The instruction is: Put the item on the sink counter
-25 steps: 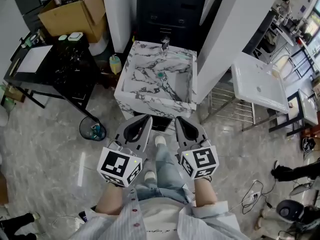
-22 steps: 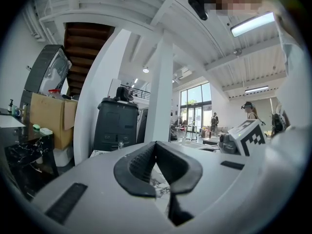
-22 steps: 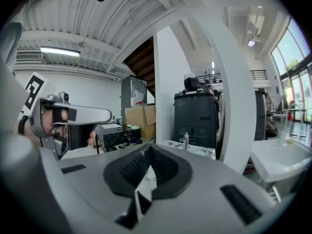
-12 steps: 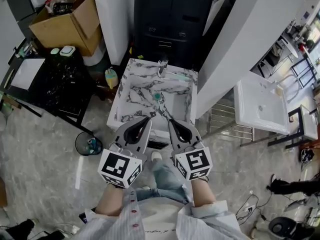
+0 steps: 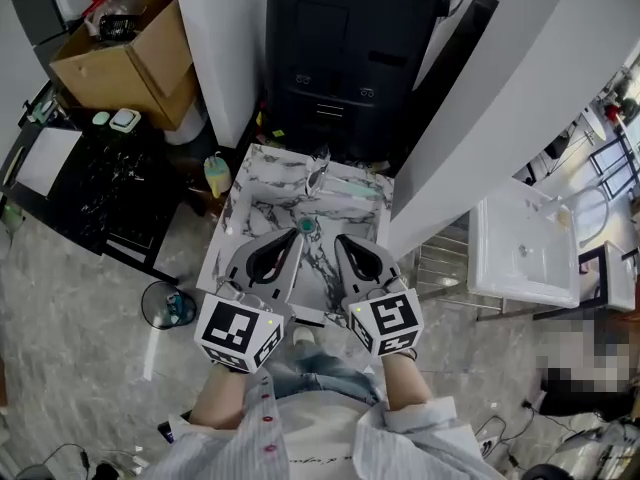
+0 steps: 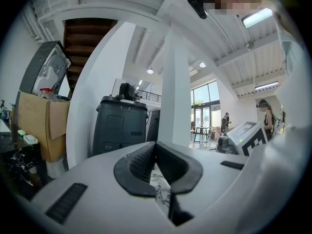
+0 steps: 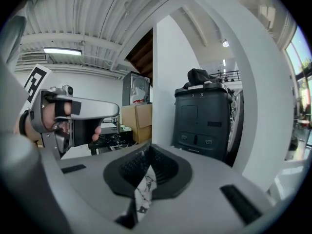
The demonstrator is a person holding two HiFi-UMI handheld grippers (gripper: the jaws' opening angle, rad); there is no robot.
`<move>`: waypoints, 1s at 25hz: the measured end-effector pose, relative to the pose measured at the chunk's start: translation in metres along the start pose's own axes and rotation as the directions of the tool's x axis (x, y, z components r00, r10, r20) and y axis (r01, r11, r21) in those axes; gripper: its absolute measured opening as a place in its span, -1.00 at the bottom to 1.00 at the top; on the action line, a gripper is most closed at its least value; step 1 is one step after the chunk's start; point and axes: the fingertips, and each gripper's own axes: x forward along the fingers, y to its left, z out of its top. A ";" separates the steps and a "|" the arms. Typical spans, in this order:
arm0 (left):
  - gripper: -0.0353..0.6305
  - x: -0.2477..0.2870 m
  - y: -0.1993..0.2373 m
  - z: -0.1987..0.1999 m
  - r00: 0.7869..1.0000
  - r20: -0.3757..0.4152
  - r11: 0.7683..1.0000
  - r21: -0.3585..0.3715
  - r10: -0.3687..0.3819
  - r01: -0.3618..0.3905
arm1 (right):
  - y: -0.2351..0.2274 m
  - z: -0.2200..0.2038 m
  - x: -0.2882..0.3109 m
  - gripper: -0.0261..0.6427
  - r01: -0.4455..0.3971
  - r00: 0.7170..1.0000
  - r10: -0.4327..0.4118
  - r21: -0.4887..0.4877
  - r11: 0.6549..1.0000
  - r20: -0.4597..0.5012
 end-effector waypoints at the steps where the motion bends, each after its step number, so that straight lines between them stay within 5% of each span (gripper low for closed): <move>1: -0.85 0.005 0.001 -0.002 1.000 -0.001 1.000 -0.001 0.003 -0.003 | -0.005 -0.001 0.003 -0.89 -0.004 1.000 0.004 -0.003 1.000 -0.002; 25: -0.85 0.047 0.049 -0.035 0.992 -0.121 0.999 -0.040 -0.032 0.028 | -0.062 -0.036 0.068 -0.89 0.047 0.986 -0.046 -0.001 0.999 -0.159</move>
